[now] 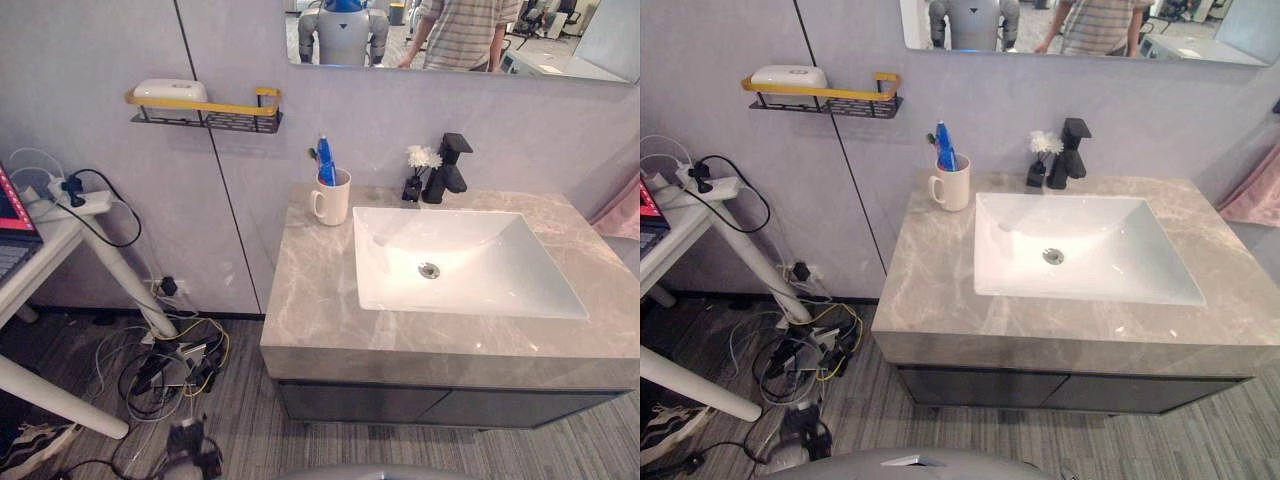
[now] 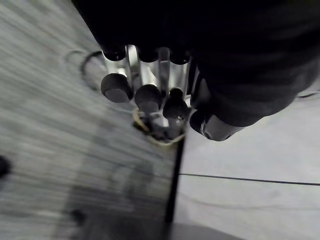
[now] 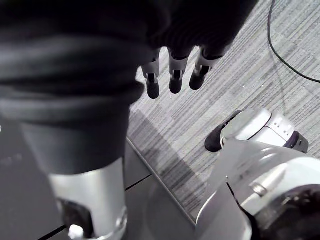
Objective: Organize washtable
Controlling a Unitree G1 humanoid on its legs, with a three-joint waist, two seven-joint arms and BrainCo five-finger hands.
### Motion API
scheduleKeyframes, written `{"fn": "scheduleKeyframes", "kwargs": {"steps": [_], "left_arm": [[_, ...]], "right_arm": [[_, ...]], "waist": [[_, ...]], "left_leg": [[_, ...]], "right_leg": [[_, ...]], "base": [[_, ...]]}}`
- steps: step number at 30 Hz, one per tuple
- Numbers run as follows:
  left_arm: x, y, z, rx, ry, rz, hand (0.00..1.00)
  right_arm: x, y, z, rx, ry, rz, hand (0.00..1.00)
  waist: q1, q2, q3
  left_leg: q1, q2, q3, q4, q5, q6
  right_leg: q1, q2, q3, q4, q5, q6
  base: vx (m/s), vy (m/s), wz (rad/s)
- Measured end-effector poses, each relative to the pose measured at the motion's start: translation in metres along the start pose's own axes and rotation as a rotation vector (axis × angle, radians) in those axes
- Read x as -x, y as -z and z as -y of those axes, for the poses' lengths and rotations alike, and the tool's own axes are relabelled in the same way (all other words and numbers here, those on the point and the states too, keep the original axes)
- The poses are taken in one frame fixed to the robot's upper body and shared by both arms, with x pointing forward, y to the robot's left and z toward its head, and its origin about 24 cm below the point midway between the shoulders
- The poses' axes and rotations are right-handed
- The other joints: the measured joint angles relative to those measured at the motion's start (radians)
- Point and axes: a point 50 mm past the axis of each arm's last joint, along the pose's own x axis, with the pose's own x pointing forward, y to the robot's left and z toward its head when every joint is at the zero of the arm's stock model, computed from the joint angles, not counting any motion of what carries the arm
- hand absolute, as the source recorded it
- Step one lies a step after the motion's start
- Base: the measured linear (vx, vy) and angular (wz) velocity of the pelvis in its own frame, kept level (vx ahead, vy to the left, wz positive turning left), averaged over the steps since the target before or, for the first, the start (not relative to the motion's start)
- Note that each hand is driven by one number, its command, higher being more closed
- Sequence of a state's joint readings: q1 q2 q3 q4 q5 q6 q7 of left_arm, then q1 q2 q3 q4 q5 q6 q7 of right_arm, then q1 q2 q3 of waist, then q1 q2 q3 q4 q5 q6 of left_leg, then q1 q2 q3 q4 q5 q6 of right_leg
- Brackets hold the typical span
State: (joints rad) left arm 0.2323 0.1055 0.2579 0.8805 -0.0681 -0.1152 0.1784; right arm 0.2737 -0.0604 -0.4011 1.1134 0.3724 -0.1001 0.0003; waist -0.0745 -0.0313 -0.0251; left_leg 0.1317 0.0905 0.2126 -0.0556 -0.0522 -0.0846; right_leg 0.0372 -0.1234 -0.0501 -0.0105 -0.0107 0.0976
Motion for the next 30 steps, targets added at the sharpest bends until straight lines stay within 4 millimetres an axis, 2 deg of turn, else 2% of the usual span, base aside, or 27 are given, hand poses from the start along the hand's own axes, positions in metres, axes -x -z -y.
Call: {"fn": "scheduleKeyframes", "kwargs": {"steps": [3, 4, 5, 9, 16, 20, 30], "left_arm": [[0.008, 0.038, 0.006, -0.004, 0.043, -0.167, 1.0], [0.009, 0.041, 0.005, -0.009, 0.044, -0.181, 1.0], [0.01, 0.045, 0.004, -0.015, 0.054, -0.209, 0.0], [0.014, 0.058, 0.008, -0.019, 0.106, -0.286, 0.0], [0.012, 0.057, 0.012, -0.032, 0.167, -0.318, 0.0], [0.01, 0.053, 0.014, -0.12, 0.205, -0.299, 0.0], [0.008, 0.05, 0.017, -0.193, 0.232, -0.293, 0.0]], "right_arm": [[0.0, 0.004, -0.002, 0.001, 0.001, -0.023, 0.0], [0.0, 0.005, -0.002, 0.0, 0.0, -0.026, 0.0], [0.0, 0.005, -0.003, 0.002, -0.002, -0.028, 0.0], [-0.001, 0.004, -0.005, 0.008, -0.007, -0.03, 0.0], [0.0, 0.01, -0.002, 0.031, -0.004, -0.071, 0.0], [0.0, 0.01, -0.005, 0.063, -0.018, -0.074, 0.0], [-0.001, 0.008, -0.006, 0.115, -0.034, -0.071, 0.0]], "waist": [[0.001, 0.002, 0.0], [0.003, 0.003, 0.001], [0.003, 0.006, 0.001], [0.002, 0.016, 0.005], [0.003, 0.02, 0.002], [0.003, 0.02, 0.002], [0.005, 0.023, 0.014]], "left_leg": [[0.011, 0.001, 0.003, -0.008, 0.0, 0.0], [0.014, 0.002, 0.004, -0.011, 0.0, -0.001], [0.016, 0.003, 0.007, -0.012, 0.0, -0.001], [0.021, 0.003, 0.022, -0.012, -0.003, -0.003], [0.03, 0.003, 0.033, -0.011, -0.006, -0.004], [0.032, 0.003, 0.034, -0.007, -0.006, -0.004], [0.046, 0.004, 0.055, -0.003, -0.008, -0.005]], "right_leg": [[-0.001, 0.003, 0.003, 0.0, -0.004, 0.0], [0.001, 0.004, 0.005, 0.0, -0.004, 0.0], [0.001, 0.006, 0.007, 0.0, -0.005, 0.0], [-0.001, 0.007, 0.019, -0.002, -0.005, 0.0], [0.0, 0.01, 0.035, -0.001, -0.005, 0.0], [0.001, 0.01, 0.037, 0.002, -0.004, 0.001], [-0.001, 0.012, 0.059, 0.011, -0.004, 0.002]], "base": [[0.03, -0.009, -0.01], [0.05, -0.018, -0.05], [0.04, -0.011, -0.09], [0.03, -0.001, -0.1], [0.01, 0.001, -0.04], [0.0, 0.0, 0.0], [-0.01, 0.004, -0.06]]}}
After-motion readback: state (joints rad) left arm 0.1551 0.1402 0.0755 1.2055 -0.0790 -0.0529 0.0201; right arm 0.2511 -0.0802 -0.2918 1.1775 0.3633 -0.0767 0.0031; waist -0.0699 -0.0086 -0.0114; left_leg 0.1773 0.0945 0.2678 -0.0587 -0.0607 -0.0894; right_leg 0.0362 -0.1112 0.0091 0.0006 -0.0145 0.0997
